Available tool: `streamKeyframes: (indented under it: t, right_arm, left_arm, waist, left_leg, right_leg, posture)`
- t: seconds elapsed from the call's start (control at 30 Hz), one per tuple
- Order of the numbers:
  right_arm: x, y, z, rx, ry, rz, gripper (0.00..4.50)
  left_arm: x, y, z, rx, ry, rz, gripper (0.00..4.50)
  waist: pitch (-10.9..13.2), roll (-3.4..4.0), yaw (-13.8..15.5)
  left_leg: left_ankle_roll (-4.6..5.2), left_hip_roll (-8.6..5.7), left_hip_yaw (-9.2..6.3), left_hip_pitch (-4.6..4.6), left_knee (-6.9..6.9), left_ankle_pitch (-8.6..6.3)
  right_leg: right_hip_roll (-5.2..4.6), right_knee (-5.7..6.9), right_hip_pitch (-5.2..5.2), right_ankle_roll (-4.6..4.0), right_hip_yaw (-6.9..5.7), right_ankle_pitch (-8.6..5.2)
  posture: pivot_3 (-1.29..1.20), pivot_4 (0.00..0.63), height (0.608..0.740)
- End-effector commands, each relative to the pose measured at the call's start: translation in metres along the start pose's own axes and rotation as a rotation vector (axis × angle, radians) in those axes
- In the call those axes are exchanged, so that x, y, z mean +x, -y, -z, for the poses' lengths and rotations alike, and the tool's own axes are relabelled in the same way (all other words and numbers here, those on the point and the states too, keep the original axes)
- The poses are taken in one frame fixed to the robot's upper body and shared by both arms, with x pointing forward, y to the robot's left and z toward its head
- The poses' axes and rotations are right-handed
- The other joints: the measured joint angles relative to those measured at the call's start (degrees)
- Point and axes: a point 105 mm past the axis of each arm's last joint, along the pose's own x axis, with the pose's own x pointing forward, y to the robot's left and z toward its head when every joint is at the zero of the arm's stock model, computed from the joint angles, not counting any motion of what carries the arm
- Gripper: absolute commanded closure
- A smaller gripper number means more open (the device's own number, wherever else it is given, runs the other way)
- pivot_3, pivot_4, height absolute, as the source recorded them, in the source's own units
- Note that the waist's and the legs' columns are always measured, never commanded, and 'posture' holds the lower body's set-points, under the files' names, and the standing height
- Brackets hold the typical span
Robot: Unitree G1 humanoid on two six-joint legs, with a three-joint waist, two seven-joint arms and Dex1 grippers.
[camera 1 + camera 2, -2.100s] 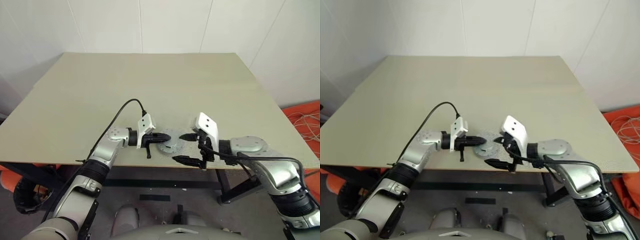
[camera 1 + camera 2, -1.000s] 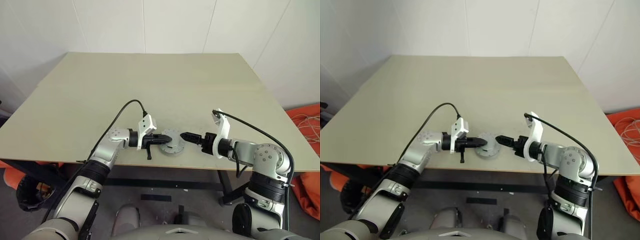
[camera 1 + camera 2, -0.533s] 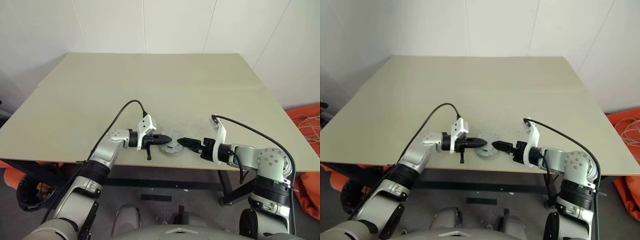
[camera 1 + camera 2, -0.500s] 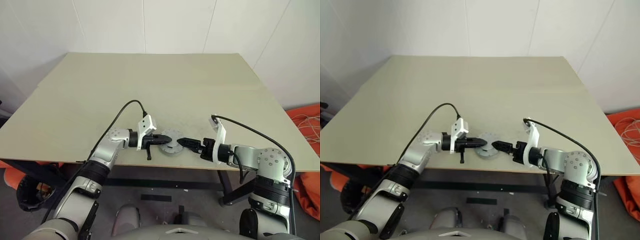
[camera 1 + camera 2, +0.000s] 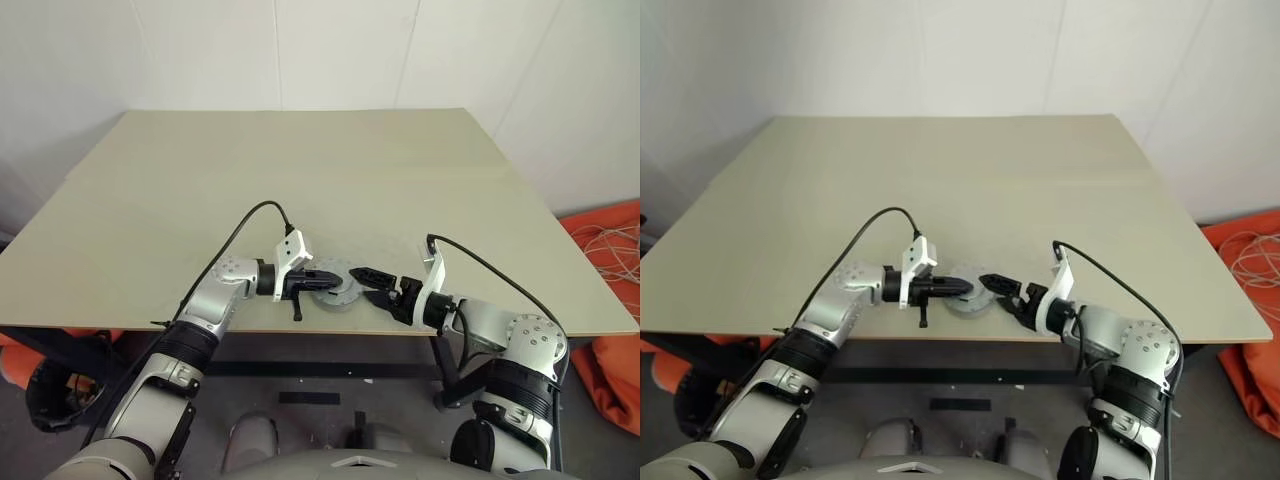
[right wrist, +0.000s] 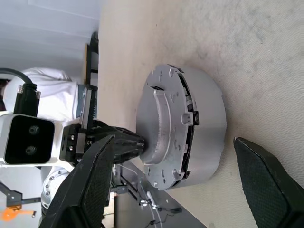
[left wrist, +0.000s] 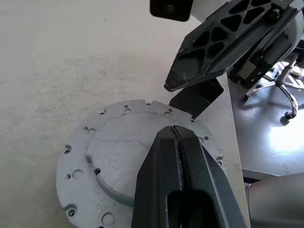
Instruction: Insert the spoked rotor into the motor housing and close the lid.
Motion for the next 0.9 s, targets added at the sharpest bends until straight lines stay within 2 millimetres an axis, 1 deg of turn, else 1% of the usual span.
streamKeyframes:
  t: [0.03,0.27,0.4,0.47,0.57,0.67,0.83,0.9]
  right_arm:
    - [0.012,0.01,0.022,0.054,-0.098,0.043,0.01]
    - [0.01,0.005,0.02,0.04,-0.105,0.016,0.01]
    - [0.007,-0.008,0.018,0.02,-0.111,-0.067,0.01]
    - [0.007,-0.017,0.019,0.008,-0.121,-0.121,0.01]
    - [0.009,-0.03,0.02,-0.001,-0.133,-0.187,0.01]
    - [0.013,-0.032,0.02,0.008,-0.127,-0.18,0.01]
    - [0.02,-0.034,0.01,0.049,-0.065,-0.174,0.01]
    - [0.02,-0.035,0.009,0.053,-0.06,-0.177,0.39]
  left_arm:
    - [-0.001,0.0,-0.011,0.036,0.02,0.002,4.5]
    - [0.0,0.002,-0.01,0.033,0.023,0.002,4.5]
    - [0.0,0.002,-0.009,0.029,0.024,0.002,4.5]
    - [0.0,0.002,-0.008,0.029,0.024,0.003,4.5]
    - [0.0,0.002,-0.007,0.028,0.024,0.003,4.5]
    - [0.0,0.002,-0.007,0.028,0.023,0.001,4.5]
    - [0.0,0.002,-0.006,0.025,0.022,-0.002,4.5]
    - [0.0,0.002,-0.005,0.025,0.022,-0.002,4.5]
  waist:
    - [-0.01,0.01,-0.1]
    - [-0.01,0.02,-0.15]
    - [-0.01,0.03,-0.08]
    - [0.01,0.05,-0.03]
    - [0.01,0.08,-0.04]
    - [0.0,0.1,-0.05]
    - [0.0,0.11,-0.12]
    - [0.01,0.12,-0.11]
  left_leg:
    - [-0.02,0.0,0.0,0.03,-0.04,0.01]
    - [-0.06,0.01,-0.01,0.03,-0.1,0.04]
    - [-0.06,0.0,-0.01,-0.02,-0.14,0.04]
    - [-0.05,-0.01,-0.01,-0.1,-0.14,0.03]
    - [-0.01,-0.03,-0.02,-0.31,-0.14,0.01]
    - [-0.01,-0.03,-0.05,-0.54,-0.14,0.01]
    - [-0.01,-0.02,-0.07,-0.54,-0.14,0.01]
    - [-0.01,0.0,-0.06,-0.52,-0.13,0.01]
  right_leg:
    - [0.01,0.0,0.0,0.0,0.0,0.0]
    - [0.06,-0.03,-0.02,-0.08,0.01,-0.01]
    - [0.06,-0.08,-0.05,-0.15,0.01,0.0]
    - [0.05,-0.09,-0.1,-0.4,0.0,0.13]
    - [0.05,-0.1,-0.27,-0.5,-0.01,0.17]
    - [0.06,-0.09,-0.48,-0.38,-0.04,0.27]
    - [0.06,-0.08,-0.49,-0.46,-0.07,0.22]
    - [0.06,-0.08,-0.49,-0.55,-0.07,0.16]
  posture:
    - [0.0,0.0,0.74]
    - [0.0,0.0,0.74]
    - [0.0,0.0,0.74]
    - [0.0,0.0,0.74]
    - [0.0,0.0,0.74]
    - [0.0,0.0,0.74]
    - [0.0,0.0,0.74]
    - [0.0,0.0,0.74]
